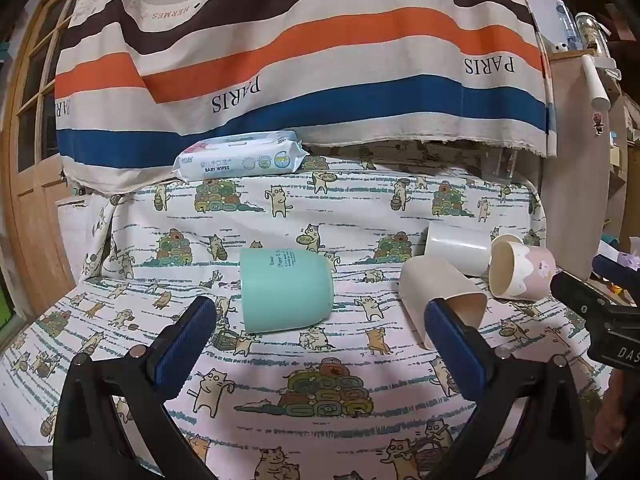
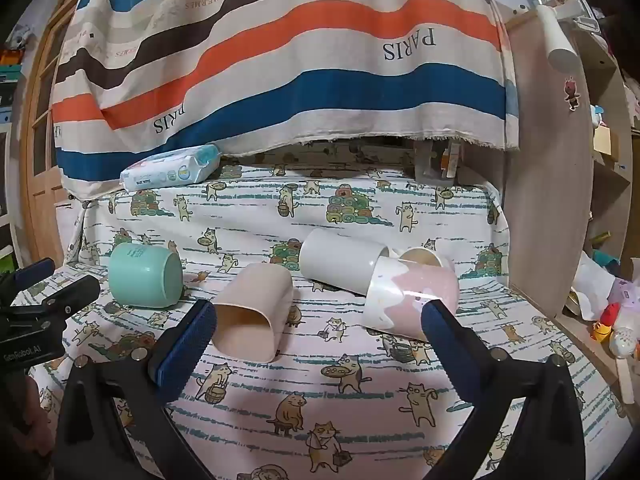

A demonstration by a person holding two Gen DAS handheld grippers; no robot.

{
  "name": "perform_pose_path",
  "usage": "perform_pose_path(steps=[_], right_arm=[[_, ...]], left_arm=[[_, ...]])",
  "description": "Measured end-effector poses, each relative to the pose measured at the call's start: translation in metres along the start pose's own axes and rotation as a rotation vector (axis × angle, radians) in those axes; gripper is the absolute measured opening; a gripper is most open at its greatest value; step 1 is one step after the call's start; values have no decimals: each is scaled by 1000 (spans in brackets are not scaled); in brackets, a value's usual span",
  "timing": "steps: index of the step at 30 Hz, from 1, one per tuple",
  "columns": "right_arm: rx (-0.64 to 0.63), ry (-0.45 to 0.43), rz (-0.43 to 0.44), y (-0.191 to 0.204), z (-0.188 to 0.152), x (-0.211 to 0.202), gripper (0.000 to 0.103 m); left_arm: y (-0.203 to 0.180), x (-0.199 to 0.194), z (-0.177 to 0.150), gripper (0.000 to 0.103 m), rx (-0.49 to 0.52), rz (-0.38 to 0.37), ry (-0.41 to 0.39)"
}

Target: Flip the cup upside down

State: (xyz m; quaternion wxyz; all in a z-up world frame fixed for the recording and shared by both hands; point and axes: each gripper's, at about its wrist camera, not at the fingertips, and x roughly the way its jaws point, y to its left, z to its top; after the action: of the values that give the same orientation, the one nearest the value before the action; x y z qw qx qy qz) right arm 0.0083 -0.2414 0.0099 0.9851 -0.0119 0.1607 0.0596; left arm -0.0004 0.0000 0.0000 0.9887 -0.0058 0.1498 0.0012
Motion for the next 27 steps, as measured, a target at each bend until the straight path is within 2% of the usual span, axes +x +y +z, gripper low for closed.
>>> perform_pose_path(steps=[27], right_arm=[[0,-3,-1,-1,0,-1,103]], left_arm=[[0,0,0,103,3,2,5]])
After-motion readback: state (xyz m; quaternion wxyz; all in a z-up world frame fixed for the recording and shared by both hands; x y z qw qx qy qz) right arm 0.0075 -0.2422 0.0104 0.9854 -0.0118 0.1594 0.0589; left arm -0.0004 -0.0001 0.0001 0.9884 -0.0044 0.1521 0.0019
